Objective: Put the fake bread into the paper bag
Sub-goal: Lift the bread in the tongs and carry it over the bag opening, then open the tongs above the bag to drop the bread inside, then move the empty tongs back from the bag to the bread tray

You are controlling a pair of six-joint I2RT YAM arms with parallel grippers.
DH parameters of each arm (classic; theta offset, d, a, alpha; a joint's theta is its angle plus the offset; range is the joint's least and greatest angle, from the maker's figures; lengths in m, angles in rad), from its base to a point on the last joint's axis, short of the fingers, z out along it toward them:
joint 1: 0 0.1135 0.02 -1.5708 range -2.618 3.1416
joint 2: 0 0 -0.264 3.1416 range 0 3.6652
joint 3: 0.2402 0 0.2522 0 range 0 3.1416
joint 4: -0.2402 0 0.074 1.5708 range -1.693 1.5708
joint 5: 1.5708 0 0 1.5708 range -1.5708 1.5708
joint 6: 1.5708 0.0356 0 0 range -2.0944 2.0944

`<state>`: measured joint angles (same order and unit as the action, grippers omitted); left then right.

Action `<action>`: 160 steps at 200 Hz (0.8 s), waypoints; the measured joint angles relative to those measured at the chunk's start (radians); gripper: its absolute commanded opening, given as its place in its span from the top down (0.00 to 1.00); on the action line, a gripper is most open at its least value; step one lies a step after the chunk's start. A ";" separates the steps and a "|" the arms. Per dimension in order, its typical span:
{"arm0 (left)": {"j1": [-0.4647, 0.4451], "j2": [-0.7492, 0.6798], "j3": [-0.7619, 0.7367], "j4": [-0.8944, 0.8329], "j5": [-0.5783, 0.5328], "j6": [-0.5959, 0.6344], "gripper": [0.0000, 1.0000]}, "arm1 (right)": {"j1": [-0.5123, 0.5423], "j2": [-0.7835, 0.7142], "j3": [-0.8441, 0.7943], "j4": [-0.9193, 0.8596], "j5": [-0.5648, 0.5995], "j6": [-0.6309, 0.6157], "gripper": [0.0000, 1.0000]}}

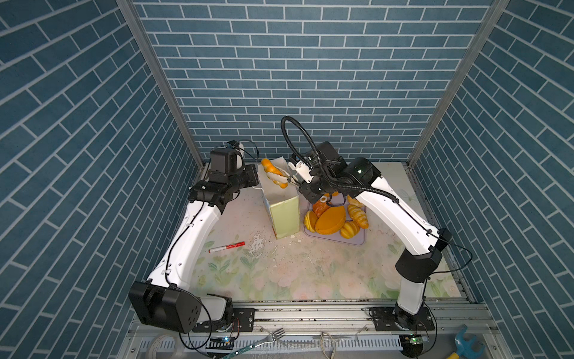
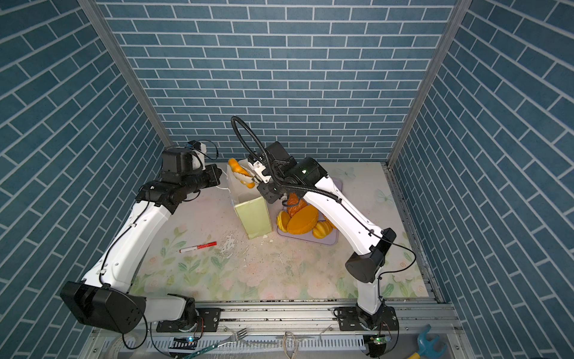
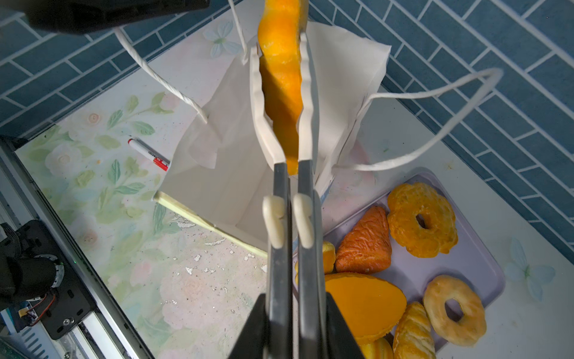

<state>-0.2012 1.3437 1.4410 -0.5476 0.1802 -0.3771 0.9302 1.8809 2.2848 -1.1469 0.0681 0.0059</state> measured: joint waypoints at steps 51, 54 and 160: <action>0.000 0.000 0.000 0.000 -0.001 0.000 0.94 | 0.001 0.006 0.010 -0.019 0.009 0.006 0.49; 0.000 0.000 0.000 0.000 -0.001 0.000 0.94 | 0.001 0.006 0.012 -0.019 0.010 0.005 0.49; 0.000 0.000 0.000 0.000 -0.003 0.000 0.94 | -0.078 -0.070 0.034 0.005 0.032 0.005 0.51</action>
<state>-0.2012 1.3437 1.4410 -0.5476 0.1768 -0.3771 0.8520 1.8111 2.3192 -1.1419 0.1005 0.0109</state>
